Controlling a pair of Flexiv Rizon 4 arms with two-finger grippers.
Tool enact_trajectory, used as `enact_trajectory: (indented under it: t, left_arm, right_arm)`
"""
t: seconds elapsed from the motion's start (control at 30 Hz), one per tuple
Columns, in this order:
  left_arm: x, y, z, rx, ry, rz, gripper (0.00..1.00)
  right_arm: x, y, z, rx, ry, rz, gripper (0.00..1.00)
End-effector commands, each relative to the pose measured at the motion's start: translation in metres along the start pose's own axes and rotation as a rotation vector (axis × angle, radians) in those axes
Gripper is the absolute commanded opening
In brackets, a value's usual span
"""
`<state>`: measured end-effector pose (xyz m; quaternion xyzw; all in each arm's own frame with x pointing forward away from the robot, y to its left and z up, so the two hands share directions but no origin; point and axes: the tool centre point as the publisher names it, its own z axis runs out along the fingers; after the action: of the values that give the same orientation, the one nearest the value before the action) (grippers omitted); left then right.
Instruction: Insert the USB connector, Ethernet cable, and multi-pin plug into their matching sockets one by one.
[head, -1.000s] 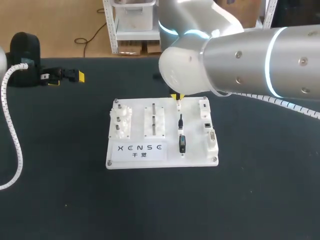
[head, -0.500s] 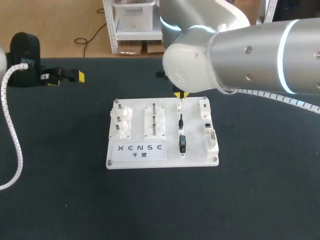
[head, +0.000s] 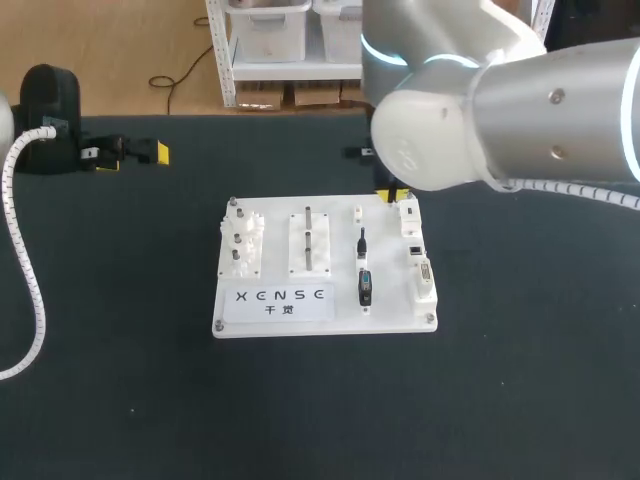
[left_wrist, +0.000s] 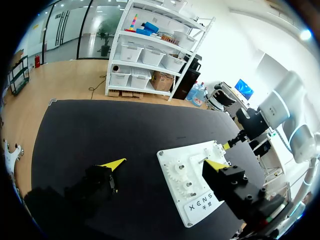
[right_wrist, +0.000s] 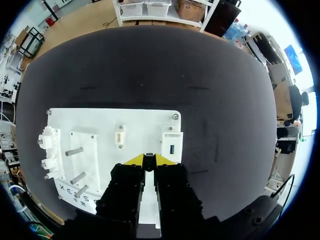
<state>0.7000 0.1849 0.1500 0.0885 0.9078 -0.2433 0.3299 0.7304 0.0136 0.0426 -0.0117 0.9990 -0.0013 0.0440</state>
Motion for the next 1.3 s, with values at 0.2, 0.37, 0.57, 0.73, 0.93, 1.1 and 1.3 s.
enact_trajectory:
  t: [0.2, 0.37, 0.57, 0.73, 0.93, 1.1, 1.3]
  left_arm:
    - [0.000, 0.000, 0.000, 0.000, 0.000, 0.000, 1.00]
    - [0.000, 0.000, 0.000, 0.000, 0.000, 0.000, 1.00]
    - [0.000, 0.000, 0.000, 0.000, 0.000, 0.000, 1.00]
    - [0.000, 0.000, 0.000, 0.000, 0.000, 0.000, 1.00]
    - [0.000, 0.000, 0.000, 0.000, 0.000, 0.000, 1.00]
    - [0.000, 0.000, 0.000, 0.000, 0.000, 0.000, 1.00]
    - [0.000, 0.000, 0.000, 0.000, 0.000, 0.000, 1.00]
  right_arm:
    - [0.010, -0.021, 0.001, -0.004, -0.016, 0.018, 0.00]
    - [0.011, -0.024, 0.004, -0.003, -0.011, 0.024, 0.00]
    - [0.012, -0.028, 0.005, 0.009, -0.017, 0.024, 0.00]
    - [0.009, -0.029, 0.008, 0.019, -0.032, 0.016, 0.00]
    - [0.005, -0.029, 0.014, 0.024, -0.029, 0.012, 0.00]
    - [0.003, -0.028, 0.016, 0.015, -0.024, 0.014, 0.00]
    - [0.000, -0.025, 0.018, 0.009, -0.018, 0.017, 0.00]
